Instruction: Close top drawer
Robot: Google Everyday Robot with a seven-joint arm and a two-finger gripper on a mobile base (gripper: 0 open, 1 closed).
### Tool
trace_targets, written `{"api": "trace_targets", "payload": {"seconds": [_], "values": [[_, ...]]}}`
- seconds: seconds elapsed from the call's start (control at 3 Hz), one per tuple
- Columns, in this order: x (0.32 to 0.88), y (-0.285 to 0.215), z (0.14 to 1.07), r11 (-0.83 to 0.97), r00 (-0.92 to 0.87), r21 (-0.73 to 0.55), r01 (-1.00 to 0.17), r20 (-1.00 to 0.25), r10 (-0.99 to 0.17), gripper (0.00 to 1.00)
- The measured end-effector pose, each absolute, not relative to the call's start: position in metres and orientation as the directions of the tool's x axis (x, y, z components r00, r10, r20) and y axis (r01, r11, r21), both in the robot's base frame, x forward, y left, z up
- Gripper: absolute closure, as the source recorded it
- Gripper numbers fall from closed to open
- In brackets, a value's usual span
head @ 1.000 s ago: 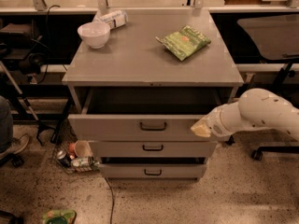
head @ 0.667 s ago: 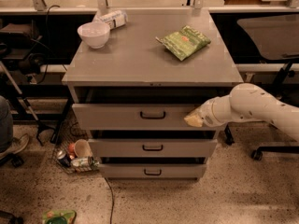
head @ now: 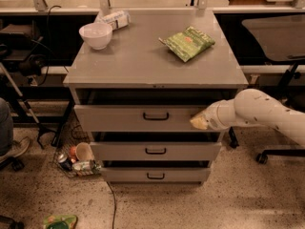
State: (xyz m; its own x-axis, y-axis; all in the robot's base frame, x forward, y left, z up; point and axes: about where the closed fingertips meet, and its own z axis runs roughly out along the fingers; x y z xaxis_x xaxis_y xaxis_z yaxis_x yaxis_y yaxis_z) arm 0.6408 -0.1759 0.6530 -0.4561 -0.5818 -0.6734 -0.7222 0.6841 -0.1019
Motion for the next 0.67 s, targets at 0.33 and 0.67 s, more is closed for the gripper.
{"api": "trace_targets", "payload": {"seconds": [0.33, 0.67], "values": [[0.6501, -0.1836, 0.6508, 0.706, -0.461, -0.115, -0.699, -0.683, -0.567, 1.0], [0.6494, -0.1839, 0.6509, 0.706, -0.461, -0.115, -0.699, -0.683, -0.567, 1.0]]}}
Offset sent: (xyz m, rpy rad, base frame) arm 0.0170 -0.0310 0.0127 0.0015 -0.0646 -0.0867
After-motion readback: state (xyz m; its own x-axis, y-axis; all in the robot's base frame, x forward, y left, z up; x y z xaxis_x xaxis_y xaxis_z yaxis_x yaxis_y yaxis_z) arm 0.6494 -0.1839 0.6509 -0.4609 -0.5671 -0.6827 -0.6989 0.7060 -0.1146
